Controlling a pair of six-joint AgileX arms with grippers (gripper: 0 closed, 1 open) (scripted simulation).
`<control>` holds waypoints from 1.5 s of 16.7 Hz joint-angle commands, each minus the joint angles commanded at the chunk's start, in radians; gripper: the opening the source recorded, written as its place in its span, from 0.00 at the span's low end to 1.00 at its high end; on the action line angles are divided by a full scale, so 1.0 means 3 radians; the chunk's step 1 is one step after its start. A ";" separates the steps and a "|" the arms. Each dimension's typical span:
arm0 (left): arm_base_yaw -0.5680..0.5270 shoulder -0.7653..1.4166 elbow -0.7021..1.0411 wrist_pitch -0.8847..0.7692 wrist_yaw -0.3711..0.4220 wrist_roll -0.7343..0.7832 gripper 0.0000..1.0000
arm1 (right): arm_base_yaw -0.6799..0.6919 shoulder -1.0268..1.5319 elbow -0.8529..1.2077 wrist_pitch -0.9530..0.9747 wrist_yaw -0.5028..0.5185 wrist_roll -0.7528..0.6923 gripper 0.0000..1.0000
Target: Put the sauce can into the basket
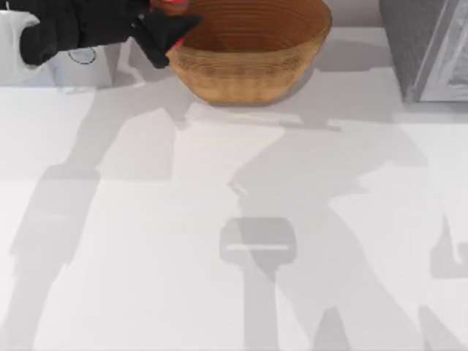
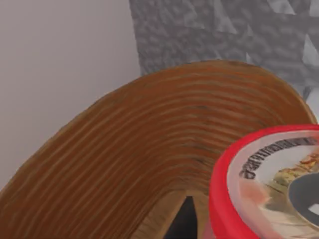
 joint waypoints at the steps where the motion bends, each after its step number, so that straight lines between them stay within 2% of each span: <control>1: -0.0069 0.0061 0.0136 0.0113 -0.0173 -0.0211 0.00 | 0.0000 0.0000 0.0000 0.0000 0.0000 0.0000 1.00; 4: -0.0245 0.0229 0.0474 0.0398 -0.0615 -0.0745 0.00 | 0.0000 0.0000 0.0000 0.0000 0.0000 0.0000 1.00; 7: -0.0347 0.0334 0.0663 0.0559 -0.0871 -0.1051 0.00 | 0.0000 0.0000 0.0000 0.0000 0.0000 0.0000 1.00; 14: -0.0355 0.0380 0.0728 0.0574 -0.0910 -0.1087 0.00 | 0.0000 0.0000 0.0000 0.0000 0.0000 0.0000 1.00; 22: -0.0537 0.1068 0.1504 0.0502 -0.1070 -0.1123 0.00 | 0.0000 0.0000 0.0000 0.0000 0.0000 0.0000 1.00; 25: -0.0553 0.1128 0.1574 0.0494 -0.1087 -0.1127 0.00 | 0.0000 0.0000 0.0000 0.0000 0.0000 0.0000 1.00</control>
